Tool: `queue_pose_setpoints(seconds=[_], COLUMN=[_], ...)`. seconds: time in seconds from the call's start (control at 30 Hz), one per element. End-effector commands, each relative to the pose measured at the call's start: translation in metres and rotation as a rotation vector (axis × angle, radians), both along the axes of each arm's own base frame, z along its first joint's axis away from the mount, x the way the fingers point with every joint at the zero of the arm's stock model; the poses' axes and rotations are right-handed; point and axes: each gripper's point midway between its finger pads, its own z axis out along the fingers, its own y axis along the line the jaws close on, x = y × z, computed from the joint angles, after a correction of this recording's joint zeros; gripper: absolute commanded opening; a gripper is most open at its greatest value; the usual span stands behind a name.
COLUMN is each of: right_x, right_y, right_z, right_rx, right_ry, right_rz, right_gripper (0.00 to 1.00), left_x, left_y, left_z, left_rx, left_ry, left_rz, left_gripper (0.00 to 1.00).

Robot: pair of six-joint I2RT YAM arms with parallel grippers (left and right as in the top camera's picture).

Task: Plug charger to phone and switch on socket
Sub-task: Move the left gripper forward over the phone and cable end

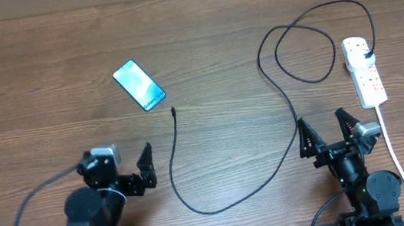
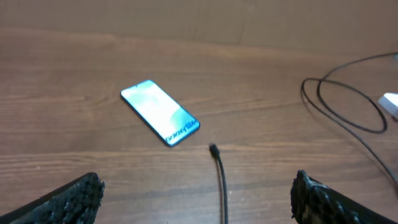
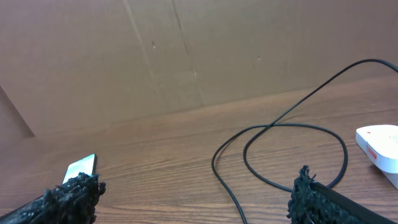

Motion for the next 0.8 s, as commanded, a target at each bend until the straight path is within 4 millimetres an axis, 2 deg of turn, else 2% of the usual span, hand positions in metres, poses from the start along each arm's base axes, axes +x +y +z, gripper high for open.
queue_pose_setpoints(seconds=[0.0,0.13,0.27,0.37,0.47,0.77], right_x=[0.0,0.0,0.0,0.0,0.0,0.0], right_y=[-0.001,-0.001,-0.001,-0.001,-0.001,-0.001], right_z=[-0.001,-0.001,-0.001,-0.001,-0.001,-0.001], right_rx=[-0.006,-0.006,-0.006,-0.006,-0.006,-0.006], right_ry=[-0.008,-0.008,-0.008,-0.008,-0.008,-0.008], right_rz=[-0.006,-0.006,-0.006,-0.006,-0.006,-0.006], right_gripper=[1.0,1.0,1.0,1.0,1.0,1.0], left_x=[0.008,0.017,0.024,0.028,0.034,0.046], left_y=[0.001,0.003,0.017,0.018,0.009,-0.001], left_z=[0.029,0.042,0.04,0.033,0.019,-0.017], left_rx=[-0.007,0.012,0.052,0.077,0.062,0.046], left_ry=[0.03,0.129,0.286,0.394,0.475,0.616], left_rz=[0.014,0.033,0.115,0.124,0.082,0.046], left_gripper=[1.0,1.0,1.0,1.0,1.0,1.0])
